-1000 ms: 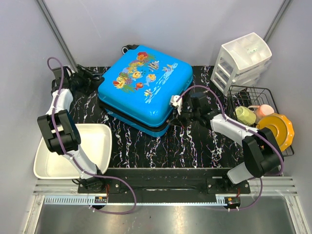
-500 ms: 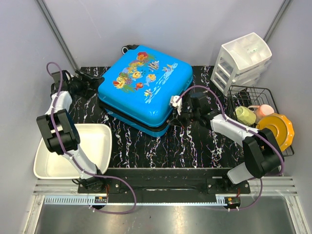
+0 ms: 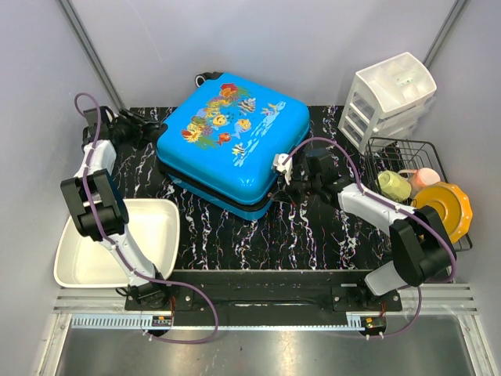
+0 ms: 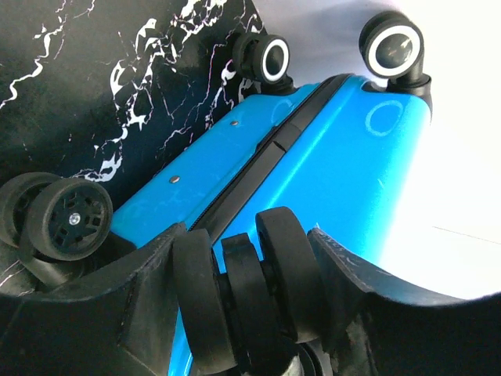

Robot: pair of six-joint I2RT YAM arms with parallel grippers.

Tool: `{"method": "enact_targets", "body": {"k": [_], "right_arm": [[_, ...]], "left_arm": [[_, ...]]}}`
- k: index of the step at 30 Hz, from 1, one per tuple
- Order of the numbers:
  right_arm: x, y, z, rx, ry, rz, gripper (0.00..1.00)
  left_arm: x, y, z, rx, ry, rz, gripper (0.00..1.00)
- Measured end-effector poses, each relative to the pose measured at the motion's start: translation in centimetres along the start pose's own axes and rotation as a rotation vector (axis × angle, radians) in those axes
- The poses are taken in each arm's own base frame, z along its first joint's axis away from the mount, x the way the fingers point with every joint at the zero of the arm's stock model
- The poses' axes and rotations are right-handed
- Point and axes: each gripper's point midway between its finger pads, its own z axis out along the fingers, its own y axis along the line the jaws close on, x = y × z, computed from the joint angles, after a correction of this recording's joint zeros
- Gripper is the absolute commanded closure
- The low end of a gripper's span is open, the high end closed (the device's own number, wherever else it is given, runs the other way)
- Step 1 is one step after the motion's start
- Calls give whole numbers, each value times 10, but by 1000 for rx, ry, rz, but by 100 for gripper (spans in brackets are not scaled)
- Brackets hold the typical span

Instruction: Open, take out, and arrange the luggage

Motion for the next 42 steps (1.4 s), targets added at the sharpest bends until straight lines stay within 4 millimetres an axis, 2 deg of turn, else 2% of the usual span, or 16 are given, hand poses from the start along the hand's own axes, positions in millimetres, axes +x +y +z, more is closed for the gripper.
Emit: {"method": "enact_targets", "body": {"k": [1,2,6,10,14,20,30,32,33,35,36,38,39,40,41,42], "right_arm": [[0,0,0,-1,0,1,100],[0,0,0,0,1,0,100],[1,-2,0,13,8,-7,100],[3,-9,-4,69,27,-57,100],[5,-26,-13,121,26,-91,100],[24,-97,-47,293,45,-100,100],[21,-203,-67,437,38,-154,100],[20,-208,-66,427,20,-151,100],[19,-207,-65,420,14,-146,100],[18,-205,-62,411,8,-145,100],[17,-203,-60,407,7,-148,100],[17,-199,-56,405,8,-152,100],[17,-196,-55,409,8,-155,100],[17,-192,-53,415,9,-160,100],[15,-188,-52,419,9,-164,100],[14,-184,-49,424,10,-165,100]], "left_arm": [[0,-2,0,8,0,3,55],[0,-3,1,10,-2,3,68],[0,0,2,16,-3,-1,100],[-2,7,-1,4,-2,8,100],[-1,8,-8,-18,23,60,100],[-9,4,-15,-31,75,166,100],[-9,5,-12,-41,152,210,100],[-10,5,-11,-41,167,220,100],[-10,5,-11,-40,175,224,99],[-9,3,-8,-39,199,246,84],[-9,2,-6,-39,205,257,54],[-10,1,-4,-40,221,281,35],[-11,1,-3,-43,223,297,16],[-13,0,-3,-49,222,318,6],[-16,1,-2,-51,214,367,1],[-22,-1,-1,-56,195,415,1]]}}
